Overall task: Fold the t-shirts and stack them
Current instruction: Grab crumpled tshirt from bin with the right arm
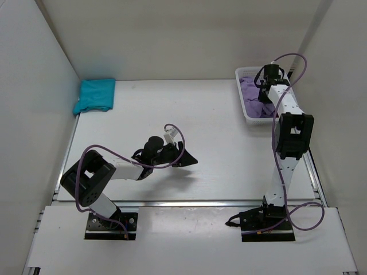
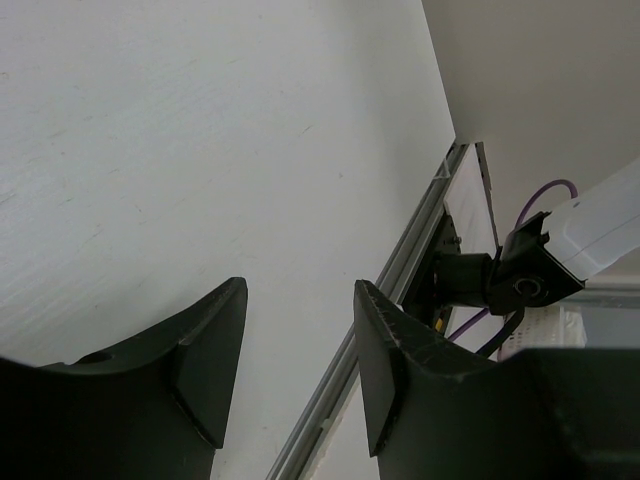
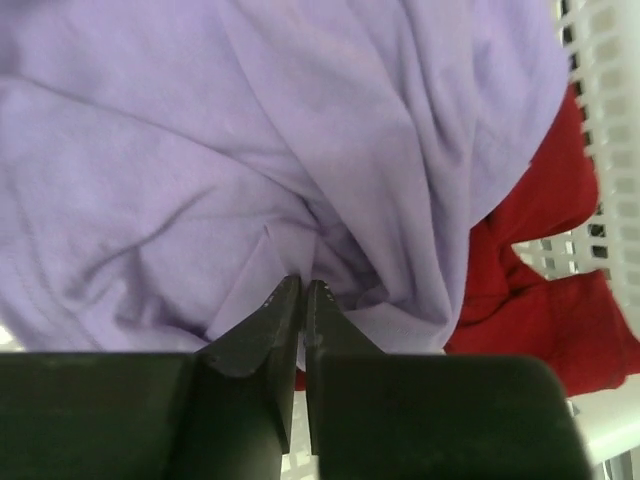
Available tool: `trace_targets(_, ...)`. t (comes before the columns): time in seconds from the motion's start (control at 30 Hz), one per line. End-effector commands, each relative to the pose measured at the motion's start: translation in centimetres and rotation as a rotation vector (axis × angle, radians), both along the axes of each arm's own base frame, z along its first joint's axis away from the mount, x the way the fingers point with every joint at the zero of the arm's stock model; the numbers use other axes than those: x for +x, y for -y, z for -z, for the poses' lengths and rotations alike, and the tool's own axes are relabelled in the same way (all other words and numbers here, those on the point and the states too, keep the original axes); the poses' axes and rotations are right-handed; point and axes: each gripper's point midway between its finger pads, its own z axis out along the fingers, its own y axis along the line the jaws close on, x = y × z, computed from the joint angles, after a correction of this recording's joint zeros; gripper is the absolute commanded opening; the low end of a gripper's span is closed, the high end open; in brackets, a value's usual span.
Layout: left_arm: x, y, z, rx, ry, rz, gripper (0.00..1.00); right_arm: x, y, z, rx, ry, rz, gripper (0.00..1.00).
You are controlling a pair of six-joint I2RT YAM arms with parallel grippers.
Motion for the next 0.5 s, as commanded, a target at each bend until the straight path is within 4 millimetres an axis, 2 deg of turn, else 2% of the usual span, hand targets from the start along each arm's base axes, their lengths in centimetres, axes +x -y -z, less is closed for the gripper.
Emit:
trace_targets(0.0,0.1,-0.1,-1.0,-0.032,0.026,0.003,0.57,1.0,-0.1,-3.7,0.023,0.089,0.004,0.01)
trace_targets(0.07,0.4,-0.4,-0.9,-0.028,0.019,-0.005,0.57,1.2,-0.5,-7.2,0.080,0.185,-0.006,0.00)
trace_targets(0.13,0.5,-0.5,-1.2,-0.039,0.016,-0.015,0.57,0.6,-1.4,-12.5,0.147,0.317,-0.031,0.00)
trace_targets(0.17,0.8,-0.7,-1.2,-0.037,0.018,-0.023,0.57,0.7,-2.1,-14.2,0.178,0.373,-0.068,0.00)
trace_targets(0.23,1.2,-1.2,-1.4,-0.050,0.002,-0.045,0.56,-1.3,-3.9,-21.4,0.252,0.554,-0.130,0.00)
trace_targets(0.27,1.4,-1.4,-1.8,-0.059,0.006,-0.056,0.54,-1.7,-5.3,-23.1,0.314,0.608,-0.176,0.00)
trace_targets(0.3,1.5,-1.8,-1.4,-0.053,-0.010,-0.067,0.56,-2.9,-7.2,-27.0,0.347,0.695,-0.257,0.00)
trace_targets(0.37,2.2,-2.4,-2.3,-0.071,0.012,-0.101,0.55,-5.6,-11.3,-33.4,0.417,0.809,-0.376,0.00)
trace_targets(0.4,2.6,-2.9,-3.1,-0.090,0.024,-0.126,0.55,-6.4,-13.1,-34.8,0.430,0.825,-0.437,0.00)
trace_targets(0.47,3.0,-4.1,-3.2,-0.090,0.030,-0.177,0.55,-10.2,-19.4,-40.9,0.471,0.925,-0.633,0.00)
